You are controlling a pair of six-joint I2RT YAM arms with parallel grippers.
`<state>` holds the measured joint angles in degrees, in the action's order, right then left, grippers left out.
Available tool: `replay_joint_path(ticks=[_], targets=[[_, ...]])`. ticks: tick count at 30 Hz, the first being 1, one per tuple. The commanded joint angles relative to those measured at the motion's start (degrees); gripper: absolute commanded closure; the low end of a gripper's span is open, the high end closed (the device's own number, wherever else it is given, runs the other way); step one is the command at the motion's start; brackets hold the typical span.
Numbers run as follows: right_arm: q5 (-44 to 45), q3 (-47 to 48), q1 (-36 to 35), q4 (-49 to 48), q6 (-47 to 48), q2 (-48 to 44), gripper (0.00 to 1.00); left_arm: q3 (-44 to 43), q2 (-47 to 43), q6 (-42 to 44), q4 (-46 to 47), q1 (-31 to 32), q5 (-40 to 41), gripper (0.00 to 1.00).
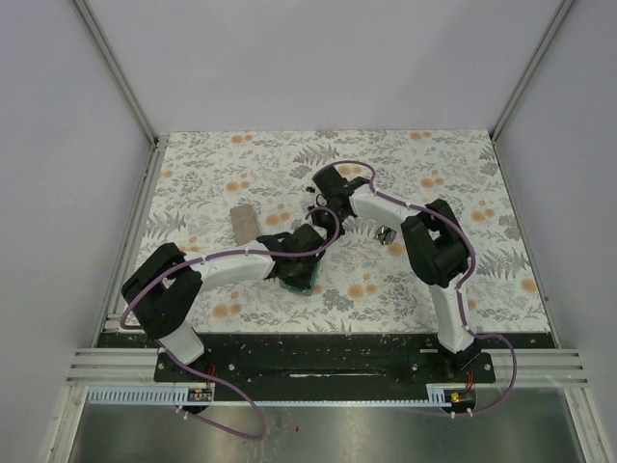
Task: Organize the sunglasses
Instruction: Place the folded cleaning cloth in the sunglasses case, then pick up the sunglasses from the center of the board.
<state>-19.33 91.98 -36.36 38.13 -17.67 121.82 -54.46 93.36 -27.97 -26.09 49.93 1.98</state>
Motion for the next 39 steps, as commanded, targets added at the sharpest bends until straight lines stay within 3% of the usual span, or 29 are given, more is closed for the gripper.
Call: replay_joint_path(ticks=[1,2,6,10,18,24,31,33,37,38,39], targets=[[2.4,2.8,0.2,1.4,1.6,0.8,1.00,-2.6,1.3,-1.3,1.8,0.7,-0.8,1.00],[2.4,3.0,0.2,1.7,1.7,1.0,0.96,-2.8,1.3,-1.4,1.7,0.8,-0.8,1.00],[2.7,3.5,0.2,2.0,1.5,0.8,0.82,-3.1,-0.4,-1.7,1.1,1.0,-0.3,0.80],[2.8,3.8,0.3,2.5,1.1,-0.4,0.80,-4.3,-3.2,-1.7,-1.9,1.0,1.1,0.68],[5.1,4.5,0.5,4.1,0.5,-3.3,0.62,-8.5,-8.5,-1.7,-7.0,1.0,1.5,0.61],[5.2,2.7,3.9,4.1,-1.1,-7.7,0.61,-10.8,-12.1,-0.4,-8.5,-0.2,0.3,0.60],[7.8,-8.6,12.0,-2.1,-11.4,-21.2,0.59,-8.2,-20.0,1.5,-8.0,-9.9,-1.7,0.42],[9.4,-14.3,15.1,-4.1,-16.0,-25.7,0.52,-5.8,-22.6,1.2,-5.7,-14.1,-5.4,0.36],[18.9,-23.9,19.9,-6.7,-28.2,-35.4,0.48,0.0,-26.8,-0.3,-0.7,-21.2,-9.9,0.27],[21.8,-26.1,21.1,-6.7,-30.9,-37.8,0.50,0.7,-27.1,-0.5,0.1,-22.1,-10.5,0.23],[23.8,-28.0,22.1,-6.6,-32.8,-39.4,0.51,1.4,-27.1,-0.7,0.5,-22.9,-11.1,0.10]])
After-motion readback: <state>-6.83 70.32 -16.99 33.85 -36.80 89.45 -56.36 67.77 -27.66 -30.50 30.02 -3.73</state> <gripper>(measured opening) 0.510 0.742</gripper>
